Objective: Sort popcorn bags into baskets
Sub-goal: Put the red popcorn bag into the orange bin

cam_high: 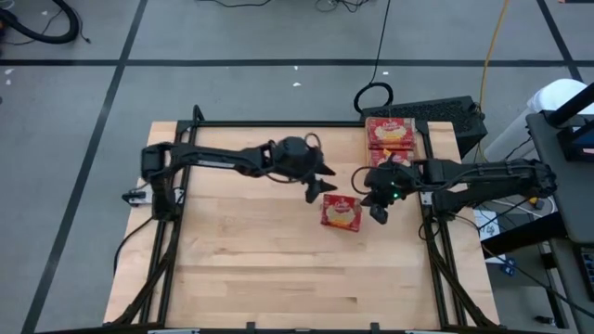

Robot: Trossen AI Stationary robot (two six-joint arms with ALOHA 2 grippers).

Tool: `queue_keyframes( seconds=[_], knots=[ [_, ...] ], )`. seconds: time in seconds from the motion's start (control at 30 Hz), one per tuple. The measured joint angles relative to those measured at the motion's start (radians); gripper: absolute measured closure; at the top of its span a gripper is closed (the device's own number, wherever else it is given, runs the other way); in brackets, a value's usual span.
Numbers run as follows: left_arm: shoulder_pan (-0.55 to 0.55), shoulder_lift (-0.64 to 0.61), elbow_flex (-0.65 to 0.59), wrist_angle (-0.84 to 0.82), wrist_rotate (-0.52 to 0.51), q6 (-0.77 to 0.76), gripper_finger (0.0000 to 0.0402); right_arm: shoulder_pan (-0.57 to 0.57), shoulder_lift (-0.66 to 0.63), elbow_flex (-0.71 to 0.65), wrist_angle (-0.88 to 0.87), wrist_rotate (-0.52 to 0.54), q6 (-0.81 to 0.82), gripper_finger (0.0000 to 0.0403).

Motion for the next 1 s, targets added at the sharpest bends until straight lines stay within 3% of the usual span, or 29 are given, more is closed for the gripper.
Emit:
queue_keyframes(
  seconds=[0.23, 0.37, 0.47, 0.63, 0.73, 0.87, 1.0],
  knots=[
    [0.015, 0.187, 0.157, -0.006, 0.11, 0.118, 0.0128, -0.003, 0.003, 0.0, 0.004, 0.001, -0.17, 0.0403],
    [0.05, 0.268, 0.212, -0.011, 0.268, 0.116, 0.0128, -0.003, 0.02, 0.0, 0.003, 0.002, -0.201, 0.0403],
    [0.071, 0.288, 0.216, -0.021, 0.344, 0.103, 0.0128, -0.003, 0.04, 0.0, 0.014, 0.002, -0.226, 0.0403],
    [0.082, 0.317, 0.213, -0.132, 0.386, 0.189, 0.0128, -0.003, 0.074, 0.0, 0.084, 0.004, -0.284, 0.0403],
    [0.082, 0.333, 0.213, -0.186, 0.503, 0.192, 0.0131, -0.003, 0.105, 0.0, 0.111, 0.008, -0.296, 0.0403],
    [0.069, 0.354, 0.213, -0.255, 0.553, 0.241, 0.0166, -0.003, 0.15, 0.0, 0.132, 0.009, -0.305, 0.0403],
    [0.053, 0.364, 0.213, -0.279, 0.566, 0.306, 0.0257, -0.002, 0.176, 0.0, 0.161, 0.031, -0.304, 0.0403]
  ],
)
